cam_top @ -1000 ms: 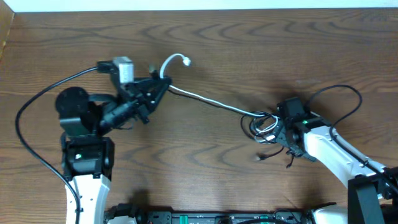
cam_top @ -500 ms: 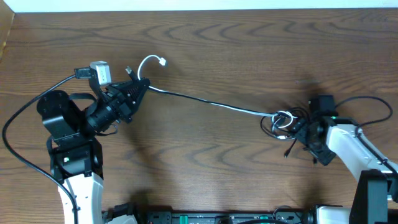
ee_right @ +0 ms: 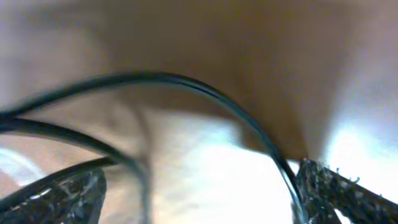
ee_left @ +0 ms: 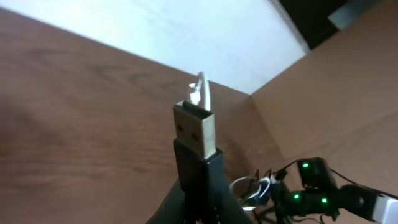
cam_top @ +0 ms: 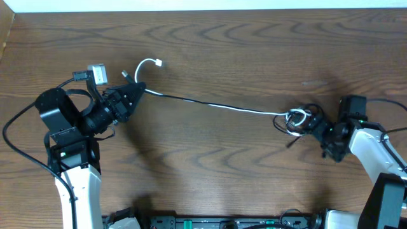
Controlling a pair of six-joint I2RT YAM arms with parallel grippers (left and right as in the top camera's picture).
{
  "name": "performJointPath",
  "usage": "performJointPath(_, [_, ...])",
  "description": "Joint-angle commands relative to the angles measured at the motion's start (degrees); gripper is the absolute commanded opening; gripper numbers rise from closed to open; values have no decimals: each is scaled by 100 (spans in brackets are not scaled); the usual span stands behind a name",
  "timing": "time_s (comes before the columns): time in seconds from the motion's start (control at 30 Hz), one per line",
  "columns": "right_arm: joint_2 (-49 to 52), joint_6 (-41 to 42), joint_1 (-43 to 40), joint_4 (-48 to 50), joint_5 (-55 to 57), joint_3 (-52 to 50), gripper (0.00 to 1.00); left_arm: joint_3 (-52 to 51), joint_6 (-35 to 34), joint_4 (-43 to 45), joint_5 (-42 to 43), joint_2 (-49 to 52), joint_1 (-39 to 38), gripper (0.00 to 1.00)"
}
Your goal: Untangle cables
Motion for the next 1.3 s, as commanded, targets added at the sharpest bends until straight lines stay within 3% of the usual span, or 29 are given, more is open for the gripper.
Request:
performJointPath(0.0, [111,-844,-7,476,-1690,-66,92,101,393,-166,-302,-17,96,8])
performJointPath(0.33, [107,-1464,634,2352,-4424,-66,94,101,621,-313,-330,7,-669,8])
performJointPath(0.6, [107,-809,1075,3950,-5263,-63,97,101,640,-310,-616,177,-1512,8])
performJointPath(0.67, [107,-581,1158,4142,-5263,-63,97,101,643,-308,-737,273,-1718,13])
performJointPath(0.73, [107,-562,1226,4199,-5241,-63,97,101,645,-280,-835,400,-1926,17])
performJointPath(1.17, [107,-704,1399,3807,-4677,-66,99,101,636,291,-826,1233,-2889,17])
performJointPath(1.27, [107,-817,1517,3644,-4478,-66,99,101,634,487,-824,1331,-3080,21])
